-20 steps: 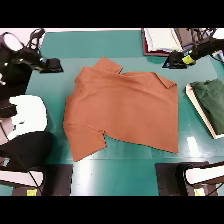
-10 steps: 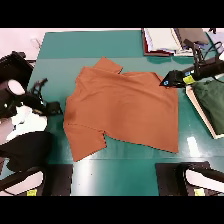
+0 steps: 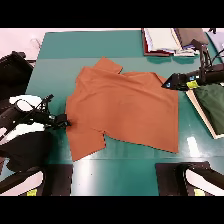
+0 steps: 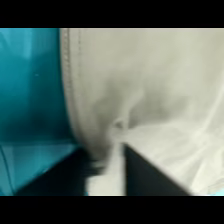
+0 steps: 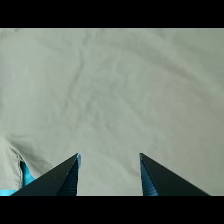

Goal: Fold the shirts.

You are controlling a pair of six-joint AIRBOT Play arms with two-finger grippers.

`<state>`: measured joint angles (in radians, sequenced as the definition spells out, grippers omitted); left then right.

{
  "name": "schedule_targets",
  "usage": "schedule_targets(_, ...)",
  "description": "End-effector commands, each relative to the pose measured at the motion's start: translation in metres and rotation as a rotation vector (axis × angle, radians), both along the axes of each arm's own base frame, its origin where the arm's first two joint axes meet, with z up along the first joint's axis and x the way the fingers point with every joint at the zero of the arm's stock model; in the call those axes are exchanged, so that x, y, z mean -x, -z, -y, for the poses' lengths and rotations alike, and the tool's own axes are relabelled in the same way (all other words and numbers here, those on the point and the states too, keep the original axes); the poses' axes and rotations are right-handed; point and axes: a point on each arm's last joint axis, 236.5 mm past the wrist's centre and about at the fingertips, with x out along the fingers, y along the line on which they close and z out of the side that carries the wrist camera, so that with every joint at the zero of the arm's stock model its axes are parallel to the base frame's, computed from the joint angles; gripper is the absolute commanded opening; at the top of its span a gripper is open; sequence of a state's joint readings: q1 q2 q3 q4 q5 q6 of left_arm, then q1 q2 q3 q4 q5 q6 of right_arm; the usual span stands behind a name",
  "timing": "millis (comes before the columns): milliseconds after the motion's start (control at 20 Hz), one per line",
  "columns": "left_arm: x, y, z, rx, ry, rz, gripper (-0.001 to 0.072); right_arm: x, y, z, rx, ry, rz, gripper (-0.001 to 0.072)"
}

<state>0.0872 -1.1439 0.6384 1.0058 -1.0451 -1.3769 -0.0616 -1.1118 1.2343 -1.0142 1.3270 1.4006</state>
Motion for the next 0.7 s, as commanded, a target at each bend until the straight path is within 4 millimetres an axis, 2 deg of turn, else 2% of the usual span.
schedule_targets(0,-0.01,-0.014,0.019,0.091,0.0,0.049,0.0026,0.012,0.005,0.012,0.027,0.001,-0.045,0.0428)
schedule_targets(150,-0.018,-0.034,0.022,0.103,0.048,0.076,0.0026,0.041,0.033,0.06,0.161,0.039,-0.188,0.0428)
schedule_targets(300,-0.028,-0.05,0.021,0.095,0.072,0.138,0.0025,0.101,0.087,0.107,0.22,0.151,-0.389,0.043)
schedule_targets(350,-0.03,-0.052,0.02,0.088,0.075,0.15,0.0026,0.125,0.109,0.118,0.213,0.2,-0.459,0.0459)
schedule_targets(400,-0.032,-0.053,0.018,0.077,0.077,0.158,0.0025,0.147,0.129,0.123,0.188,0.247,-0.523,0.054)
schedule_targets(450,-0.033,-0.054,0.016,0.067,0.078,0.166,0.0025,0.171,0.148,0.124,0.154,0.291,-0.593,0.0565)
schedule_targets(550,-0.034,-0.054,0.015,0.061,0.076,0.172,0.0025,0.21,0.181,0.116,0.069,0.366,-0.711,0.0554)
schedule_targets(650,-0.035,-0.053,0.014,0.056,0.074,0.176,0.0025,0.233,0.201,0.106,0.032,0.39,-0.782,0.0552)
